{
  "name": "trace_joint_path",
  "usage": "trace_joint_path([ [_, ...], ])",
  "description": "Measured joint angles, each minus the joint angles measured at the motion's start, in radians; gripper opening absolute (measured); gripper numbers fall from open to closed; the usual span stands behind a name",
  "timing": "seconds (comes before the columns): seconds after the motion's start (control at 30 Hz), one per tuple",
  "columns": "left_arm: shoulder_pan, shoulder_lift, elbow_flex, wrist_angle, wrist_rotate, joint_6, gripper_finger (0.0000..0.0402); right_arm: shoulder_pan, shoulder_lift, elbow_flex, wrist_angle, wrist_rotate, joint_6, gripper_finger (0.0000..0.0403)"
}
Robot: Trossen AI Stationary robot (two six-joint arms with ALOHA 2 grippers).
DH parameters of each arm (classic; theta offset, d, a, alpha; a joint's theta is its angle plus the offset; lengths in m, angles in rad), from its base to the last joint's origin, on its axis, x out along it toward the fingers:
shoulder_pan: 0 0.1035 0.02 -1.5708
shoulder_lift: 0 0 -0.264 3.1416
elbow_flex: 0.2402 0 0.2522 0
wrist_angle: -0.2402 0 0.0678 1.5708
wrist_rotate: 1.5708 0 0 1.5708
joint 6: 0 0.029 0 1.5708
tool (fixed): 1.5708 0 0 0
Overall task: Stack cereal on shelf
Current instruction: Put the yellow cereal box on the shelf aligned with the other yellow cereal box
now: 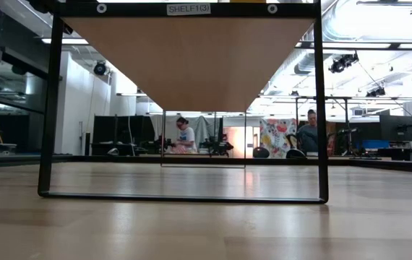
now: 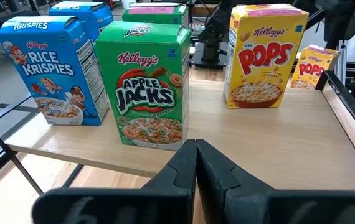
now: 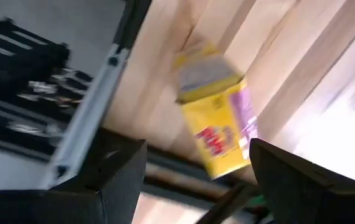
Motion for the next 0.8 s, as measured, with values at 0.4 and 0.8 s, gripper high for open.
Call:
trace_joint_path([
  [0.4, 0.0, 0.0, 0.0, 0.004, 0.0, 0.0, 0.0, 0.018, 0.0, -0.001, -0.009, 0.124, -0.194, 0.0277],
  [0.8, 0.0, 0.0, 0.0, 0.004, 0.0, 0.0, 0.0, 0.041, 0.0, -0.054, -0.011, 0.13, -0.194, 0.0277],
])
